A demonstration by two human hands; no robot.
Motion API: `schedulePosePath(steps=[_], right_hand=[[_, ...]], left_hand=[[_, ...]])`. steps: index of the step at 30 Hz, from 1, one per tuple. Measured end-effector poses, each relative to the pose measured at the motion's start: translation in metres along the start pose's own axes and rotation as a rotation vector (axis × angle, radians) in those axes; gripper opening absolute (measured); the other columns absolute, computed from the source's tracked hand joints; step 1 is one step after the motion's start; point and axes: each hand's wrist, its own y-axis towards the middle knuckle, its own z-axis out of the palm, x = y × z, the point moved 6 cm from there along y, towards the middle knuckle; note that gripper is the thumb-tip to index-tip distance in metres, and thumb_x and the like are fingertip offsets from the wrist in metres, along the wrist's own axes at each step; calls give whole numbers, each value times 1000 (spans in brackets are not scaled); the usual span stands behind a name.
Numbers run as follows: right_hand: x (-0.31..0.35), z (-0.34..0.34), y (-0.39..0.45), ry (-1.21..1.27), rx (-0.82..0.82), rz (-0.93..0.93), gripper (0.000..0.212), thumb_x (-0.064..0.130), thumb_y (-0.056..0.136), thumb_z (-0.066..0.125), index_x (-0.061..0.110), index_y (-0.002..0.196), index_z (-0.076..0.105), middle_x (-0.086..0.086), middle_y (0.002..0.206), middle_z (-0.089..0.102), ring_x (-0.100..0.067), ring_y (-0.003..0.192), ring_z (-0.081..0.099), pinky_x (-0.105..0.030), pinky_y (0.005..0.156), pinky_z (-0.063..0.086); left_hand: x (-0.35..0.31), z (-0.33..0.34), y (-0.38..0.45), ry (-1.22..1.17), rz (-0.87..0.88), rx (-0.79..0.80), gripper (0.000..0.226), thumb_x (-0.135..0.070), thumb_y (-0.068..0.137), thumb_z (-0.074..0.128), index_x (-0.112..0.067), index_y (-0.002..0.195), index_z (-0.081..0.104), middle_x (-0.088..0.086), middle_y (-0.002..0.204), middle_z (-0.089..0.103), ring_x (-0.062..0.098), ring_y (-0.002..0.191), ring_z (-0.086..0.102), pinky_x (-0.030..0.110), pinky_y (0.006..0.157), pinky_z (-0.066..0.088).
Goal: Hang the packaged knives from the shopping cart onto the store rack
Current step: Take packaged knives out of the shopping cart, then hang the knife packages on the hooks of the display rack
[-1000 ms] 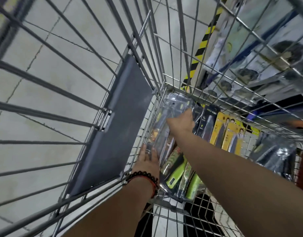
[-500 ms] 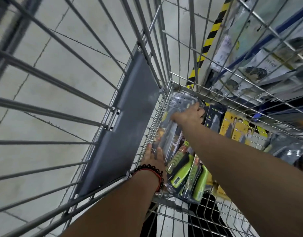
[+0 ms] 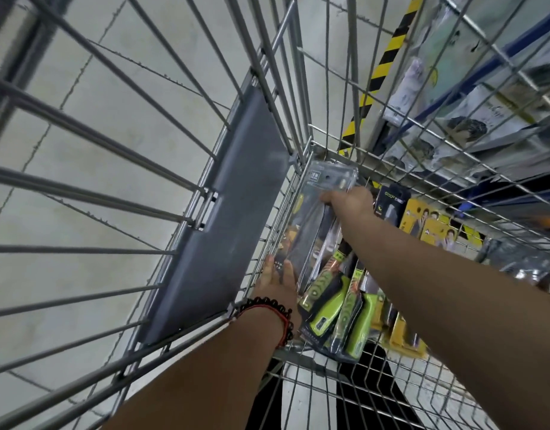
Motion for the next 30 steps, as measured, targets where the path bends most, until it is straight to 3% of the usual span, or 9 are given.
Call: schedulePosePath(steps=[3, 9, 11, 14, 19, 21, 24, 27, 30], right_hand=[[-6, -1, -16, -15, 72, -62, 54, 24, 68, 86, 5, 110, 59, -11, 98, 67, -29, 88, 67, -42, 80, 58], [-43, 1, -58, -9, 203, -52, 59, 9, 73, 83, 11, 122, 50, -3, 103, 65, -24, 96, 64, -44, 89, 57], [-42, -2, -65, 79, 229, -65, 47, -1, 75, 78, 14, 112, 54, 1, 97, 63, -20, 94, 63, -44, 88, 56], [-33, -16, -78, 175, 237, -137, 41, -7, 73, 76, 16, 101, 56, -7, 99, 70, -24, 88, 69, -48, 75, 60], [-15, -67, -111, 399, 282, -253, 37, -8, 82, 68, 4, 114, 55, -5, 89, 67, -25, 79, 61, -30, 61, 46], [-9, -87, -124, 522, 348, -287, 38, -9, 86, 62, 5, 120, 54, -8, 94, 68, -26, 81, 61, -33, 65, 47], [0, -124, -148, 725, 431, -279, 40, -12, 91, 52, 11, 123, 51, -5, 96, 67, -19, 80, 62, -32, 69, 48], [0, -159, -168, 830, 406, -259, 40, -8, 91, 56, 16, 123, 52, -8, 103, 63, -17, 78, 61, -31, 63, 49], [-9, -189, -192, 934, 331, -173, 56, 5, 88, 66, 26, 135, 46, -9, 116, 61, -16, 80, 62, -34, 66, 53]], left_hand=[[-5, -13, -21, -245, 4, -27, 96, 0, 82, 50, -21, 152, -13, -3, 158, -14, 23, 147, -11, 45, 119, 19], [-19, -34, -31, -336, 27, -85, 85, -2, 84, 56, -38, 149, 14, 8, 152, 31, 27, 143, 25, 44, 113, 34], [-22, -40, -34, -381, 51, -95, 66, -1, 86, 50, -37, 139, 35, 5, 132, 50, 26, 126, 47, 36, 99, 47], [-16, -78, -44, -488, 5, -448, 20, -16, 88, 54, -30, 103, 55, -5, 101, 55, 20, 93, 60, 32, 78, 52], [-35, -124, -93, -655, 10, -680, 52, -26, 94, 53, -10, 141, 37, 12, 142, 40, 24, 129, 39, 26, 105, 29], [-48, -137, -104, -680, 36, -636, 52, -35, 96, 49, -16, 143, 37, 10, 145, 41, 23, 133, 38, 29, 109, 27], [-72, -151, -115, -922, 136, -396, 30, -55, 89, 47, -29, 93, 62, 3, 87, 58, 21, 87, 54, 34, 78, 42], [-99, -164, -147, -923, 291, -257, 25, -28, 96, 55, -18, 73, 57, -5, 68, 49, 4, 64, 48, 12, 57, 38], [-123, -168, -183, -917, 354, -258, 14, -15, 93, 60, -8, 81, 59, -2, 75, 54, 5, 70, 51, 8, 58, 40]])
